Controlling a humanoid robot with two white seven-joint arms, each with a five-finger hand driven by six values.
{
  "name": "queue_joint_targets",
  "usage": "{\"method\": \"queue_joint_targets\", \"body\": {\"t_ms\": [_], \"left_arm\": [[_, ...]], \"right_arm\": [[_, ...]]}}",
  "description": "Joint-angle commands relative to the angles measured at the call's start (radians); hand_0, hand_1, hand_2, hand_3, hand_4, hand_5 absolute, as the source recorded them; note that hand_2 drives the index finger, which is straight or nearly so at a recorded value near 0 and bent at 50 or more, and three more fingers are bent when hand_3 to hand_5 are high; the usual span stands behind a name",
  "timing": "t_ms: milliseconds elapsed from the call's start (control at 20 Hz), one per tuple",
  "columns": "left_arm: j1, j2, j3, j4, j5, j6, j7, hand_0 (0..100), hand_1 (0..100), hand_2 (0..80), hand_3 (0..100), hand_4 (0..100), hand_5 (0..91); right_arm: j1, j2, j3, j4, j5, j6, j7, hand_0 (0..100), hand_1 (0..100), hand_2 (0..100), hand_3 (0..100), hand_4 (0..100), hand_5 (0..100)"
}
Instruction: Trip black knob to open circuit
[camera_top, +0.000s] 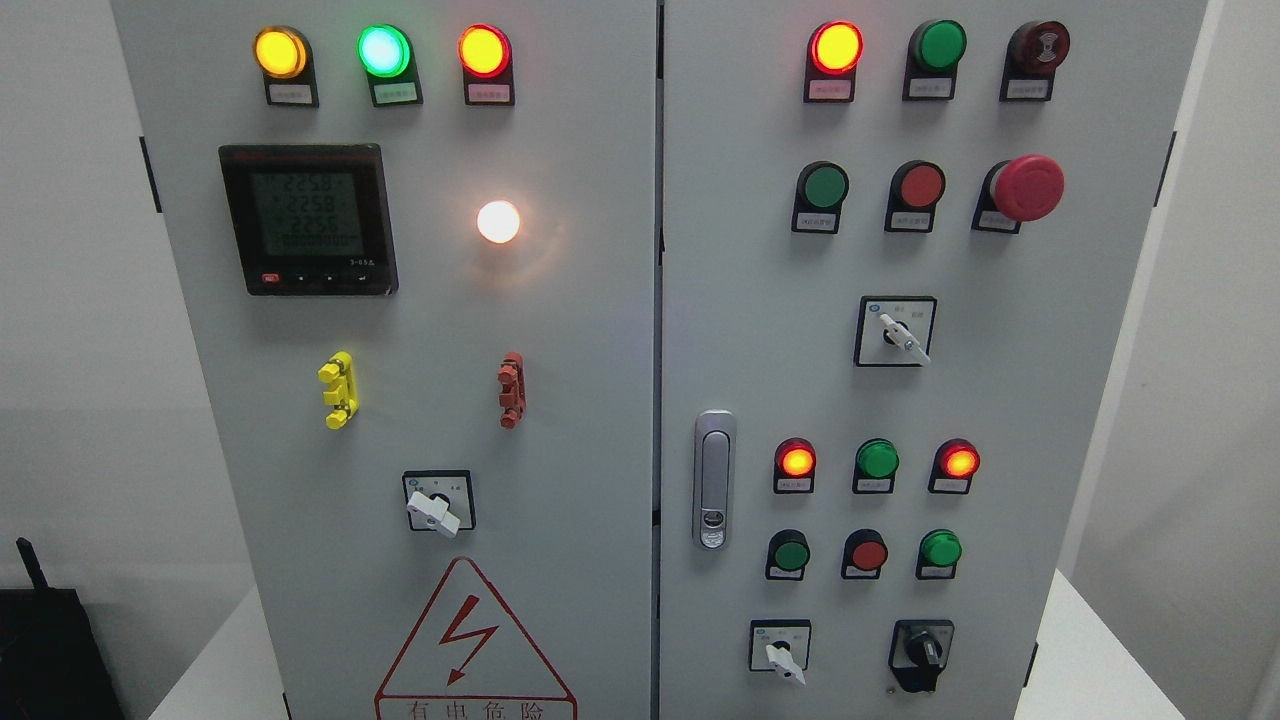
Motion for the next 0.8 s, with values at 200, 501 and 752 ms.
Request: {"method": "queue_joint_targets", "body": {"t_ms": [200,501,752], "left_arm": [[-0.004,-0.002,0.001,0.0,0.002,-0.002,0.0,12,39,0.0,0,0,0.0],[-0.004,-0.002,0.001,0.0,0.002,-0.002,0.0,12,39,0.0,0,0,0.0],[-0.004,-0.002,0.001,0.0,0.002,0.0,0.0,12,39,0.0,0,0,0.0]], "right_arm": [[-0.006,0.011,-0.005,-0.033,-0.001,-0.029,0.004,0,18,0,0,0,0],[-0.036,0.011,-0.006,-0.053,-0.005,-0.069,-0.004,0,22,0,5,0,0],[-0.044,0.012,-0.006,-0.055,-0.009,-0.176,-0.007,0,27,0,11,4,0]]}}
